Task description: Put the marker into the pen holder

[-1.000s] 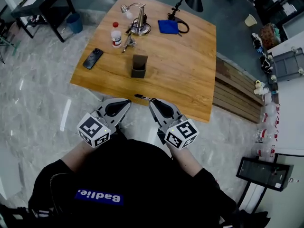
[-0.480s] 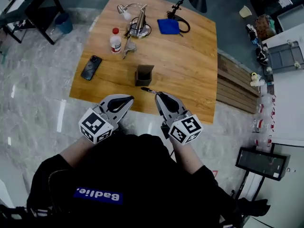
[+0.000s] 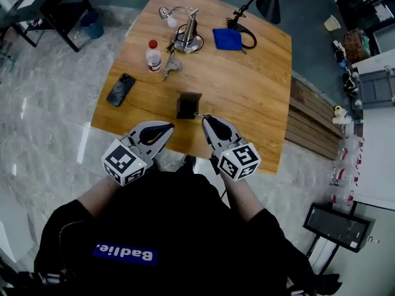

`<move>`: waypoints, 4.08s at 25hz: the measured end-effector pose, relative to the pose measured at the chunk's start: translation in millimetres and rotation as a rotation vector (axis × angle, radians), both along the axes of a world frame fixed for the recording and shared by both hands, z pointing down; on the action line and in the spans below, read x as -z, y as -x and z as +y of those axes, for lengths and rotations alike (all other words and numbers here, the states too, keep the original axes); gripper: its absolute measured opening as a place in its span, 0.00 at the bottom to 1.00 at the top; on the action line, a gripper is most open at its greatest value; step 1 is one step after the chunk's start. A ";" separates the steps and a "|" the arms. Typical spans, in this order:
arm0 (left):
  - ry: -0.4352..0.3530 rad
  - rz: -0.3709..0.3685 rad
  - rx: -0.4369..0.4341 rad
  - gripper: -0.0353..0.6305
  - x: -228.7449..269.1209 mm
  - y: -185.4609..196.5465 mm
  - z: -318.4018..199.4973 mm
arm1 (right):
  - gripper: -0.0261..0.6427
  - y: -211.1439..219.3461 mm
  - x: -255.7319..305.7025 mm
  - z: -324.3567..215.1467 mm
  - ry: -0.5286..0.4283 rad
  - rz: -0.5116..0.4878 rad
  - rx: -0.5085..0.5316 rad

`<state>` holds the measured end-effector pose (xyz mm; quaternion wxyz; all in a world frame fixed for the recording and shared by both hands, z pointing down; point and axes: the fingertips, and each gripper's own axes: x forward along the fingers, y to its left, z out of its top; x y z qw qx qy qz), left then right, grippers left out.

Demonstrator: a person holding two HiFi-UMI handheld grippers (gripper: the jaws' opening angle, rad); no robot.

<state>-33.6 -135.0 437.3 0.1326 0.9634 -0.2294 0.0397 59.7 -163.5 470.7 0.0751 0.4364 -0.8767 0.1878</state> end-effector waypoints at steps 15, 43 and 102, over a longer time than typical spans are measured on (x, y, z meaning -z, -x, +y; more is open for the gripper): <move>0.008 -0.036 0.131 0.06 6.6 -19.3 -18.5 | 0.10 -2.3 -63.5 -51.1 0.066 0.082 0.173; 0.044 -0.078 0.230 0.06 -13.9 6.7 -0.6 | 0.10 28.6 -167.5 -70.5 0.160 0.450 0.341; 0.043 -0.016 -0.054 0.06 -11.0 -56.9 9.1 | 0.05 14.8 21.9 37.5 -0.030 -0.001 0.266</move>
